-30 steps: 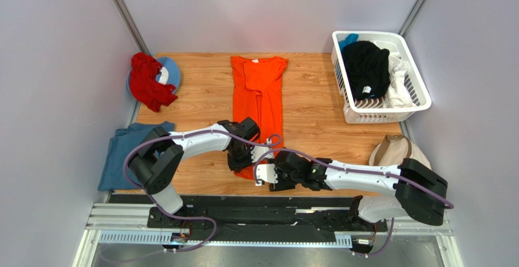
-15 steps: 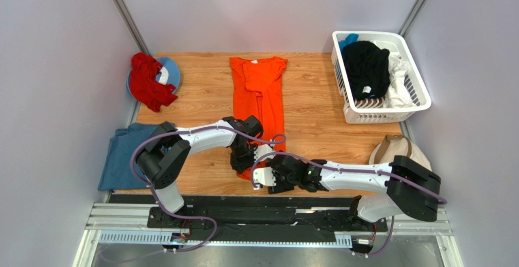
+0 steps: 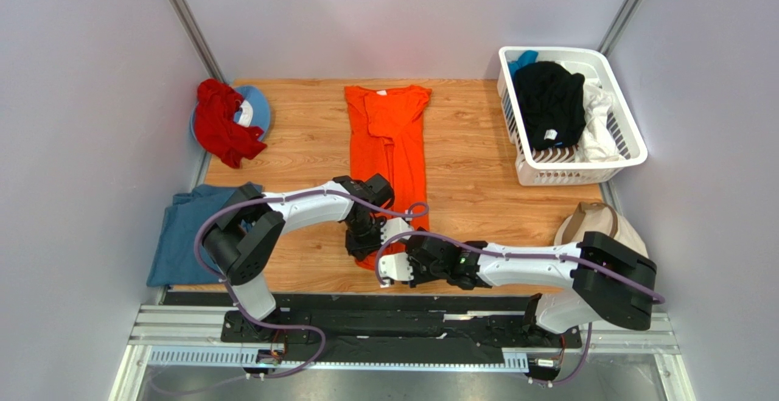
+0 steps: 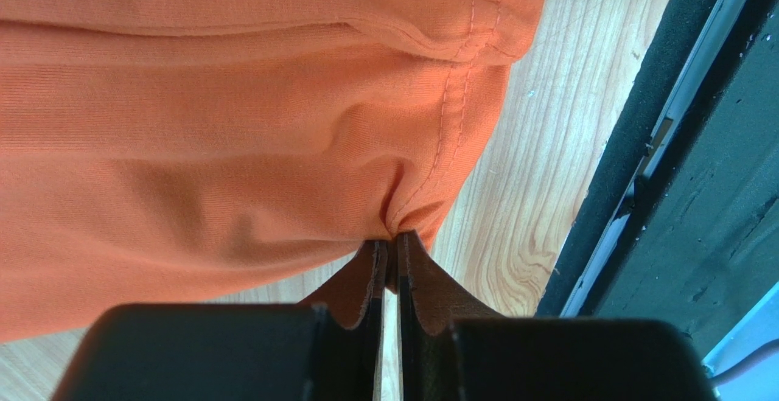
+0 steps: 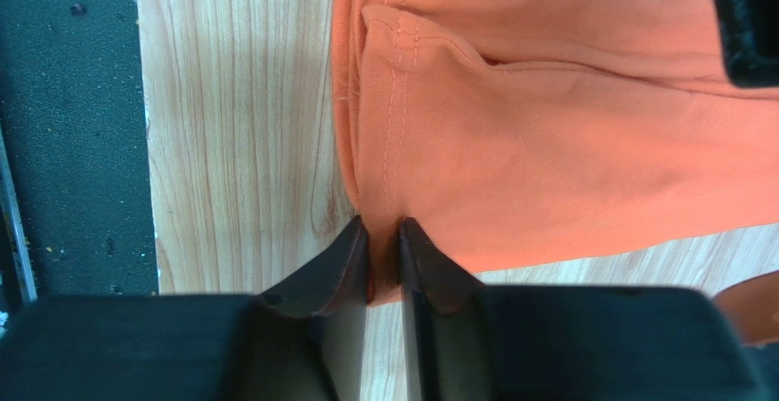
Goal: Fold and stack the t-shirts
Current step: Fold the tshirt
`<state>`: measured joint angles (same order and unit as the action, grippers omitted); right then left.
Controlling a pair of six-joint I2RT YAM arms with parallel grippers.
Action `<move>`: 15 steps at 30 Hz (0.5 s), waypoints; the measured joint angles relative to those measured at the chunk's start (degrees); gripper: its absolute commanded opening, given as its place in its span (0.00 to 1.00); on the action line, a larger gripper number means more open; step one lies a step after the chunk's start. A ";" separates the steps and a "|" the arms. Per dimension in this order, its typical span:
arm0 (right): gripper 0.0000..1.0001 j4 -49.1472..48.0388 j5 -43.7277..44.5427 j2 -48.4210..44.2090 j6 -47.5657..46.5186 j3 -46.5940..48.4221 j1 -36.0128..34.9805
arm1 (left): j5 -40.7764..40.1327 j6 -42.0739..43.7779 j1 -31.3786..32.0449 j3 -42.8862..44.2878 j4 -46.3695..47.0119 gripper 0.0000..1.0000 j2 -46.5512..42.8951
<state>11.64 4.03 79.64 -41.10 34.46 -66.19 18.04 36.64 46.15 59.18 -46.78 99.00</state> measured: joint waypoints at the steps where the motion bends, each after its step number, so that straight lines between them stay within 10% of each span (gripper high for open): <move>1: 0.13 0.02 0.02 0.04 -0.07 -0.02 0.00 | 0.00 0.02 0.00 0.00 -0.02 0.00 0.00; 15: 0.00 4.98 0.59 -2.38 0.22 1.55 0.02 | -0.94 -0.61 0.33 -3.96 4.11 0.00 -4.00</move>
<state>16.62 4.62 77.25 -40.88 36.01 -66.17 17.10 36.03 46.48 55.22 -42.68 95.00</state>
